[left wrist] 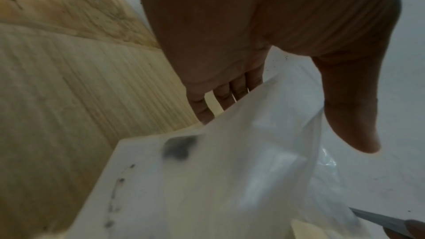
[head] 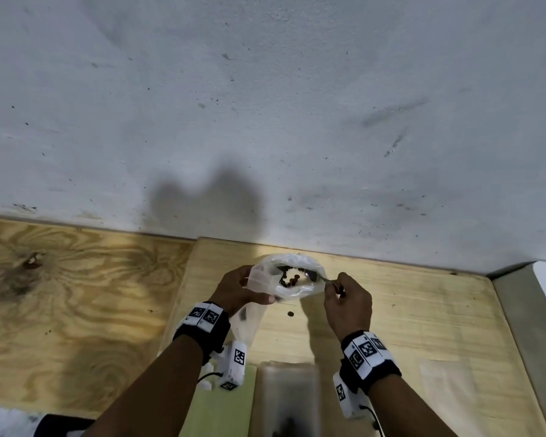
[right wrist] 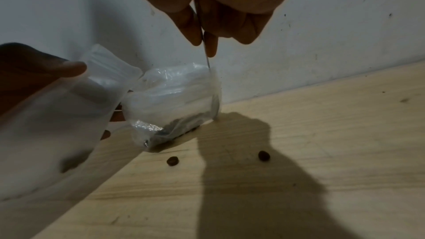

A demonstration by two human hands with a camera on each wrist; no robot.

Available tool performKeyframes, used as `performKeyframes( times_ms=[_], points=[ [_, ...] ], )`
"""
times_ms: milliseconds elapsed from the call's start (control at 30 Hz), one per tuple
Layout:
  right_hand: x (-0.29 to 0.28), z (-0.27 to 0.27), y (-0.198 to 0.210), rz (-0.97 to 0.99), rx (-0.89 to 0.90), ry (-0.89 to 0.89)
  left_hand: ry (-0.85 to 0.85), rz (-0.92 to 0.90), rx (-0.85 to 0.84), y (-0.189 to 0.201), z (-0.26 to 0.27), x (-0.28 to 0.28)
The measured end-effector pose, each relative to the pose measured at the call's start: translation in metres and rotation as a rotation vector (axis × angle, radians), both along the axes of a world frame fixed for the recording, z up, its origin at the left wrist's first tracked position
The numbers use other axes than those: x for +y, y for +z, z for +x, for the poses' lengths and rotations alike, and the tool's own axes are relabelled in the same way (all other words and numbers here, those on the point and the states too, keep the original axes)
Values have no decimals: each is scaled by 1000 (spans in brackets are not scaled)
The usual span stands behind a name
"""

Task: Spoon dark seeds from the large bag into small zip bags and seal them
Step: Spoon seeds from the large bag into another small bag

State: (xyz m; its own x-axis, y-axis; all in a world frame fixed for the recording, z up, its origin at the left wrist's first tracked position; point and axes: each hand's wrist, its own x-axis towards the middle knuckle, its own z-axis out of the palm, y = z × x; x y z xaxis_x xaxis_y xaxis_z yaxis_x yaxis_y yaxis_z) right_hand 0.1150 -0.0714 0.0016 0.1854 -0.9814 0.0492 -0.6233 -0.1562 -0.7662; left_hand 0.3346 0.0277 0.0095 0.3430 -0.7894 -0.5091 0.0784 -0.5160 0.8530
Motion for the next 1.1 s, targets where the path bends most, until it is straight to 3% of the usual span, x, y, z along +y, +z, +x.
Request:
performKeyframes(
  times_ms=[633, 867, 1100],
  points=[
    [4, 18, -22, 351, -195, 57, -32, 48, -58, -7, 6, -2],
    [19, 20, -23, 456, -266, -14, -45, 47, -76, -9, 3, -3],
    [33, 36, -26, 548, -390, -195, -46, 20, -32, -12, -4, -1]
  ],
)
